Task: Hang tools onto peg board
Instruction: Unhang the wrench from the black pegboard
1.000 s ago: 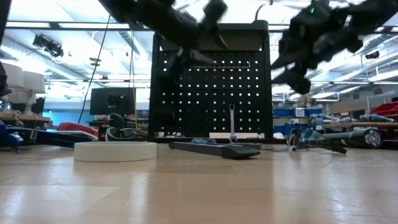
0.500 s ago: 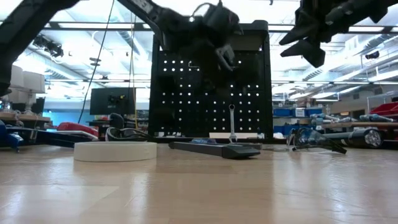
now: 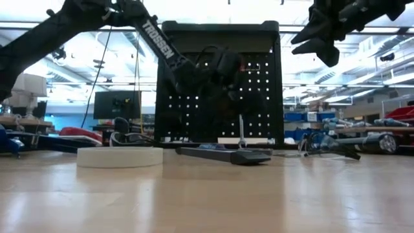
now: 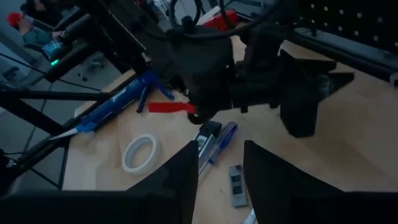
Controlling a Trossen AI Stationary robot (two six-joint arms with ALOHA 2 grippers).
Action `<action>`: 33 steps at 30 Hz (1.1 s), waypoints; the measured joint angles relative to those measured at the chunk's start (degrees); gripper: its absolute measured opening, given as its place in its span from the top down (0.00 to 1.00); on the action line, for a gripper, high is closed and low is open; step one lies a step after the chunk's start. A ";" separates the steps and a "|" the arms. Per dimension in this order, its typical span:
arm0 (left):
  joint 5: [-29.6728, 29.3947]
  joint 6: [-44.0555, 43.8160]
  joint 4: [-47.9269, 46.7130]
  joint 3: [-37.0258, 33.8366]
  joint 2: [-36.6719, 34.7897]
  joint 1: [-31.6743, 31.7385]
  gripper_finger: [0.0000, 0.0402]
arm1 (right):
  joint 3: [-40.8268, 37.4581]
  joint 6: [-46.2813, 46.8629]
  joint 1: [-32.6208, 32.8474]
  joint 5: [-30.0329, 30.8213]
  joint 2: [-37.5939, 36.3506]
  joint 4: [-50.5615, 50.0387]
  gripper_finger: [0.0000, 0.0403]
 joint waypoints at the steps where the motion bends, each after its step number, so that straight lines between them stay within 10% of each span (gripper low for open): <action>1: -0.97 0.71 0.35 0.67 0.51 -0.10 0.48 | 0.00 0.44 0.00 0.00 0.00 0.00 0.67; 15: -1.64 15.35 -4.20 4.94 -6.02 -4.24 0.50 | 0.03 2.08 -0.10 0.45 0.29 0.22 0.69; 24: -5.77 5.57 -28.09 4.90 -18.08 -9.30 0.50 | 6.45 -12.33 -0.22 3.21 11.08 0.98 0.69; 33: -17.17 -9.50 -58.18 4.83 -28.76 -15.51 0.50 | 6.73 -7.68 -0.44 5.00 20.03 28.71 0.69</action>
